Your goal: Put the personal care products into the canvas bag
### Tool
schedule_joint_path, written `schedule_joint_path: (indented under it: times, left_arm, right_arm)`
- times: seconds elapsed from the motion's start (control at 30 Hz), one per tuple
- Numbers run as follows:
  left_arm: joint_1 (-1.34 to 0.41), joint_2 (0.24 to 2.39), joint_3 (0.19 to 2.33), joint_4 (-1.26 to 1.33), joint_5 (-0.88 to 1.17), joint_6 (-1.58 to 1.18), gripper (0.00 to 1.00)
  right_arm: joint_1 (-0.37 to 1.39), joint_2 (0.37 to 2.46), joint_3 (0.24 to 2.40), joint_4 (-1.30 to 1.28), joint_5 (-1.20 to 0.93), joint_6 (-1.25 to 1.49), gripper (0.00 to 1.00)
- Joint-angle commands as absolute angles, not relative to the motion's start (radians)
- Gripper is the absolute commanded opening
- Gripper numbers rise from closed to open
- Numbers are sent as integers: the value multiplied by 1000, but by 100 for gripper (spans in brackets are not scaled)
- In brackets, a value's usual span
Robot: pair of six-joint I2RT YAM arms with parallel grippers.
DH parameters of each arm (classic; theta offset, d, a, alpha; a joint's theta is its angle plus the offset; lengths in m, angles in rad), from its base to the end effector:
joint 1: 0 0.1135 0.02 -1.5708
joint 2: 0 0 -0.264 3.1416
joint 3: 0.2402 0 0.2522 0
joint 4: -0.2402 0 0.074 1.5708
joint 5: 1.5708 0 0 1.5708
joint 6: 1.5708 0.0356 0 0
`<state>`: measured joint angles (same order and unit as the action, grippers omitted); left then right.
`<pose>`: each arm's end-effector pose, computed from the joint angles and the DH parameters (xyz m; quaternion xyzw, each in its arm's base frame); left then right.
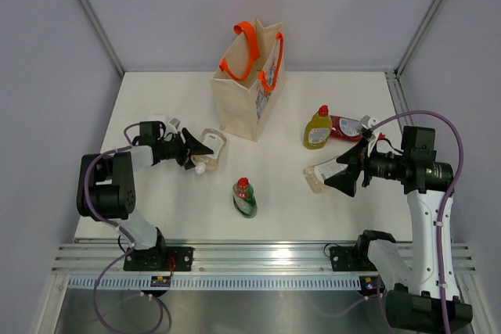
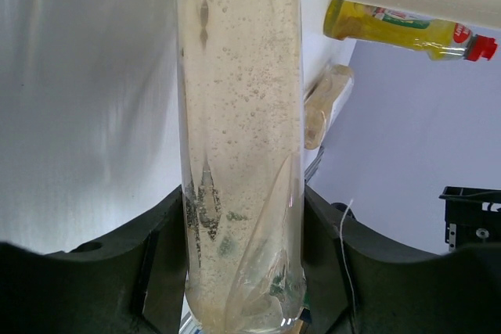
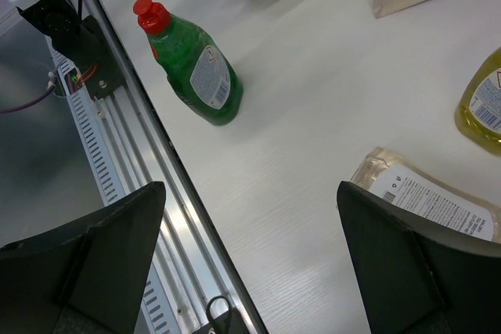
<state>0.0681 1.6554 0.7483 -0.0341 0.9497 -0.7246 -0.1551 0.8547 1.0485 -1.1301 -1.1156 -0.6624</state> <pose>0.2975 -0.0087 0.1440 -0.1959 0.8347 -0.5003 0.1205 0.1321 0.0117 0.3465 -0.3621 0.7389 0.3563 0.4428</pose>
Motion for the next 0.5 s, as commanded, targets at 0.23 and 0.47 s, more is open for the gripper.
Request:
schedule_joint_path:
  times: [0.23,0.47]
  left_arm:
    - [118,1462,660,270,1131,-902,0]
    - [140,1228,603,160,1020,-940,0]
  right_arm:
    - [-155,831,1049,-1091,-1104,-632,99]
    - [-155,834,1052,-1080,-1109,-617,100]
